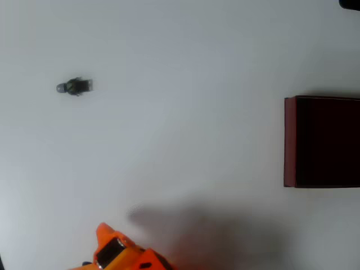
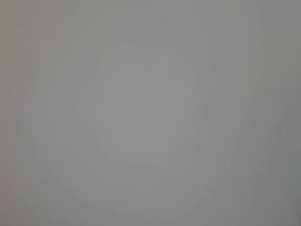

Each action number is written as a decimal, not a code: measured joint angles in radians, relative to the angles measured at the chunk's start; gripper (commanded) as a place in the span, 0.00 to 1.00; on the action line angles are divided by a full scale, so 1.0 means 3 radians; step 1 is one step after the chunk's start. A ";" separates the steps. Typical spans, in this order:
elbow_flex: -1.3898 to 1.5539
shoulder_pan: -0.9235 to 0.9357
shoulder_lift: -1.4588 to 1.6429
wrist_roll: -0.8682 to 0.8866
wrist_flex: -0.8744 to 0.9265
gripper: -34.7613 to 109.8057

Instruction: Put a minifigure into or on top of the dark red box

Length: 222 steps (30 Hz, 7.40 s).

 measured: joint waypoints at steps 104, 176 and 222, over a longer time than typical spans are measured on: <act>-0.4628 0.0992 -0.6248 0.1140 -0.0511 0.39; -1.0457 0.1140 -1.0252 0.0997 0.1897 0.37; -0.4413 0.3032 -0.4080 0.0777 0.1294 0.24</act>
